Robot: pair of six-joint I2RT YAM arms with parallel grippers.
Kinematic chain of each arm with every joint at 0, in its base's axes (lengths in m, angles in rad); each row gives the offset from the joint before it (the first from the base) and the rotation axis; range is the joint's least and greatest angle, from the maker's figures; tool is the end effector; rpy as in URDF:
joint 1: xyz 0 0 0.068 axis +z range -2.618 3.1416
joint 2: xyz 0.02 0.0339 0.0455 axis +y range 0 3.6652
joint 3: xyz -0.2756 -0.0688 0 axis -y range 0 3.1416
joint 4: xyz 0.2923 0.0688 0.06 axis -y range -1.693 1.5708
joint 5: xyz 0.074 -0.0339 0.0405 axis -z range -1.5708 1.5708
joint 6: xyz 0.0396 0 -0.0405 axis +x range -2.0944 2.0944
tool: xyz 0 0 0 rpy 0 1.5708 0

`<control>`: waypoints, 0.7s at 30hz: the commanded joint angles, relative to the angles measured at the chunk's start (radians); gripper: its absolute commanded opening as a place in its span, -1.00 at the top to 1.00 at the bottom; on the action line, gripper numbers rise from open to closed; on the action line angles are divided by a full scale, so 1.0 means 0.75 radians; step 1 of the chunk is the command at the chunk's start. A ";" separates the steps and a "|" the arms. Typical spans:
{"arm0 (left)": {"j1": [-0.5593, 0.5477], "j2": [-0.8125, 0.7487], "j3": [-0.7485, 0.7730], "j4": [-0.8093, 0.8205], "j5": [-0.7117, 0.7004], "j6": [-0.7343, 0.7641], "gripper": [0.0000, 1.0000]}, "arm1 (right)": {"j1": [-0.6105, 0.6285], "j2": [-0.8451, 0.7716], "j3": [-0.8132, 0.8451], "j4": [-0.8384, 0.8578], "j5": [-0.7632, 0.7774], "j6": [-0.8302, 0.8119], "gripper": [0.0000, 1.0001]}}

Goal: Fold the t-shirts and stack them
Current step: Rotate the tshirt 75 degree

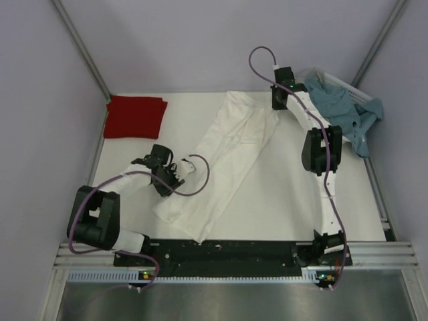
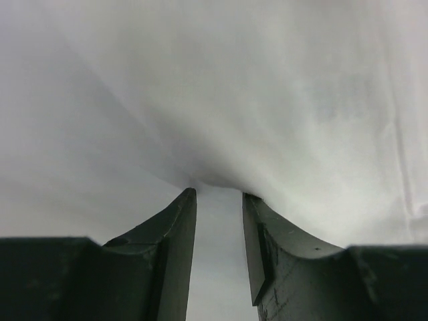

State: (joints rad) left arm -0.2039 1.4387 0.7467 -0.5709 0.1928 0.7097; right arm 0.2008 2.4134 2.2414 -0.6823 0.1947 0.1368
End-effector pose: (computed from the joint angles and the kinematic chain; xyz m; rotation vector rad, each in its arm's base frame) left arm 0.2739 -0.0644 0.1388 1.2692 2.4875 -0.1530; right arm 0.5876 0.1118 0.2209 0.0109 2.4052 -0.0802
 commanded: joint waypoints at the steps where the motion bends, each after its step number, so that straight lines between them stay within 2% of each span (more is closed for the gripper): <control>1: -0.231 0.047 -0.139 -0.094 0.047 0.046 0.23 | 0.004 0.053 0.167 -0.054 0.102 -0.104 0.54; 4: -0.288 -0.010 -0.133 -0.218 0.160 0.103 0.28 | 0.002 0.016 0.180 -0.048 0.145 -0.154 0.07; 6: -0.282 -0.100 -0.122 -0.312 0.187 0.144 0.32 | 0.004 -0.053 0.143 -0.048 0.176 -0.172 -0.13; 8: -0.254 -0.220 -0.118 -0.366 0.130 0.174 0.33 | 0.002 -0.139 0.100 -0.041 0.207 -0.174 -0.26; 12: -0.050 -0.272 -0.024 -0.460 0.017 0.246 0.31 | 0.006 -0.354 -0.035 -0.027 0.117 -0.176 -0.33; 15: 0.065 -0.331 0.094 -0.554 0.052 0.295 0.23 | 0.027 -0.573 -0.231 0.008 -0.144 -0.219 -0.33; 17: 0.065 -0.386 0.184 -0.646 0.141 0.338 0.19 | 0.098 -0.809 -0.465 0.111 -0.391 -0.313 -0.31; 19: 0.063 -0.441 0.223 -0.732 0.311 0.440 0.17 | 0.210 -1.026 -0.778 0.238 -0.537 -0.423 -0.32; 21: 0.051 -0.496 0.199 -0.830 0.509 0.650 0.08 | 0.333 -1.251 -1.089 0.432 -0.644 -0.540 -0.32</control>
State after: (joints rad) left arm -0.1562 1.1522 0.8722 -1.0023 0.3061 0.9588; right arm 0.2729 1.7626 1.7077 -0.5896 -0.0132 -0.0891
